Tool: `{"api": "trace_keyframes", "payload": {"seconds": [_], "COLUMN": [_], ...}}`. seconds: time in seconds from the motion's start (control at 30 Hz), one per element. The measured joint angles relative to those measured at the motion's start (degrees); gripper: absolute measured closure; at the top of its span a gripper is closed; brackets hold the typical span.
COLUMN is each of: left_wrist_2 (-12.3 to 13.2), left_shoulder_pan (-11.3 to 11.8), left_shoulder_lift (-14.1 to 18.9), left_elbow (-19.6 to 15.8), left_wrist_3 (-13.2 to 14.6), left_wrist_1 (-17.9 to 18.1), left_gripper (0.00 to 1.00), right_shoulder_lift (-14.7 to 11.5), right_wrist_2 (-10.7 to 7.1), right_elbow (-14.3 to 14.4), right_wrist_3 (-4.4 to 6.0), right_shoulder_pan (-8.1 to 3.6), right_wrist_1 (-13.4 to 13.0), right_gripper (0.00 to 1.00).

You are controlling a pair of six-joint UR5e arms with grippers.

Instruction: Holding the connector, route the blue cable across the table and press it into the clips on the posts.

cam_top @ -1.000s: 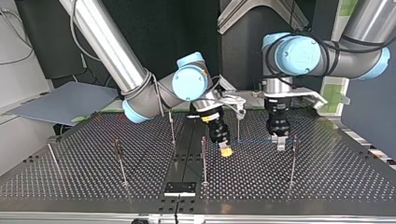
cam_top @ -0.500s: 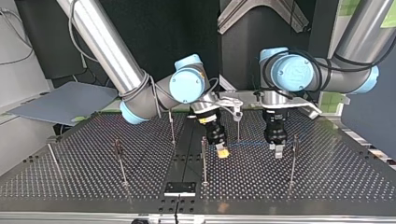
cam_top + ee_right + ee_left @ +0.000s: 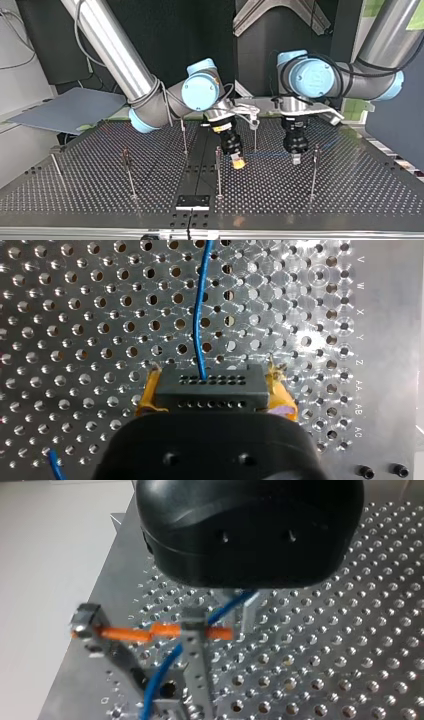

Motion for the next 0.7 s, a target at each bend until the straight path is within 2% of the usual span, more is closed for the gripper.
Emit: {"api": "trace_keyframes", "payload": {"seconds": [0.3,0.7], "left_wrist_2": [-1.7,-2.1], "left_shoulder_pan": [-0.5,-0.9], "left_shoulder_lift": [0.0,0.0], "left_elbow": [-3.1,-9.2], "left_wrist_3": [0.3,0.1], "left_wrist_1": [0.3,5.1], "left_gripper": [1.00,1.00], "right_shoulder_lift": [0.1,0.1], "right_wrist_2": [0.17,0.19], "right_elbow": [2.9,7.7], "right_wrist_3": [-0.01,-0.09], "right_shoulder_pan": [0.08,0.08], "right_wrist_1": [-0.1,0.0], "right_gripper": [1.00,1.00]}}
